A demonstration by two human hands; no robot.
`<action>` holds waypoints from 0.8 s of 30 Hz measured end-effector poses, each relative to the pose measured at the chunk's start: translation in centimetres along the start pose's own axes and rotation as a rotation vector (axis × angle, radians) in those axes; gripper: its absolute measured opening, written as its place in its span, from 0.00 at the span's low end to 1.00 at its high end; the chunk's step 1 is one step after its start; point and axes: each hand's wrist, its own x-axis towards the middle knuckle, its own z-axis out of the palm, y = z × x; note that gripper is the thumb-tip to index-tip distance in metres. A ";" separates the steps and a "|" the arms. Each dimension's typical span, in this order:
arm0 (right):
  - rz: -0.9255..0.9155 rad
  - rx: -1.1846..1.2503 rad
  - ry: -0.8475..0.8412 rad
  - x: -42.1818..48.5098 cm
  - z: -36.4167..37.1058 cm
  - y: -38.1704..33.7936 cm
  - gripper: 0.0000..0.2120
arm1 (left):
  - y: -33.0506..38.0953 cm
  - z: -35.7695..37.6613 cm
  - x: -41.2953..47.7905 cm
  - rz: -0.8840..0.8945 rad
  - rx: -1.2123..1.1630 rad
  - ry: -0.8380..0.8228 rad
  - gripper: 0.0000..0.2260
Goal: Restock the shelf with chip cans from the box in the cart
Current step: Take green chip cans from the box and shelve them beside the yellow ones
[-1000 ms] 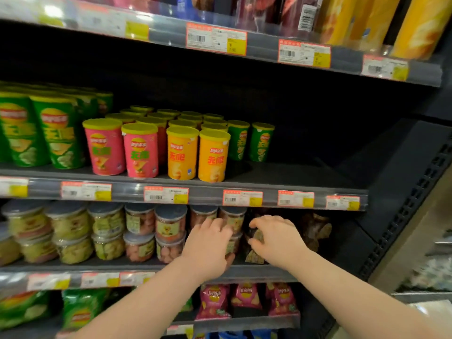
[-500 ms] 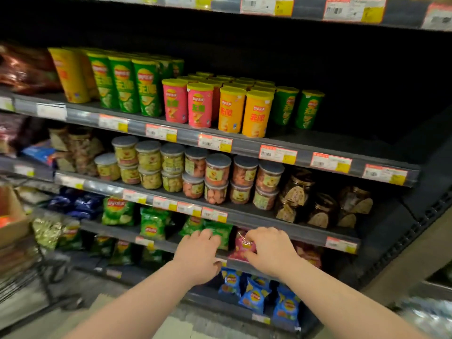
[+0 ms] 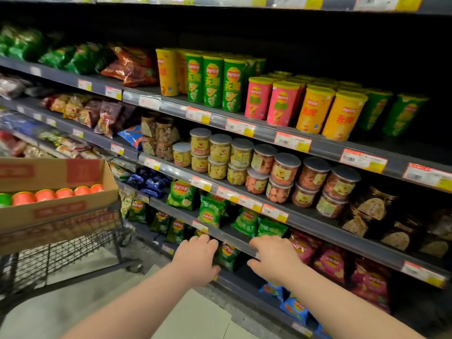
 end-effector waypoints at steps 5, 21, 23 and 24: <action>-0.089 -0.001 -0.018 5.0 -0.5 -8.0 0.20 | -8.7 0.4 -1.5 -0.082 -0.022 -0.007 0.21; -0.374 -0.075 -0.118 18.6 0.1 -32.4 0.17 | -33.2 3.2 -8.2 -0.437 -0.166 -0.015 0.23; -0.390 -0.096 -0.137 19.7 0.4 -33.9 0.19 | -34.3 3.6 -8.5 -0.464 -0.186 -0.010 0.23; -0.401 -0.108 -0.147 20.3 0.5 -34.5 0.20 | -34.8 3.8 -8.6 -0.478 -0.196 -0.007 0.23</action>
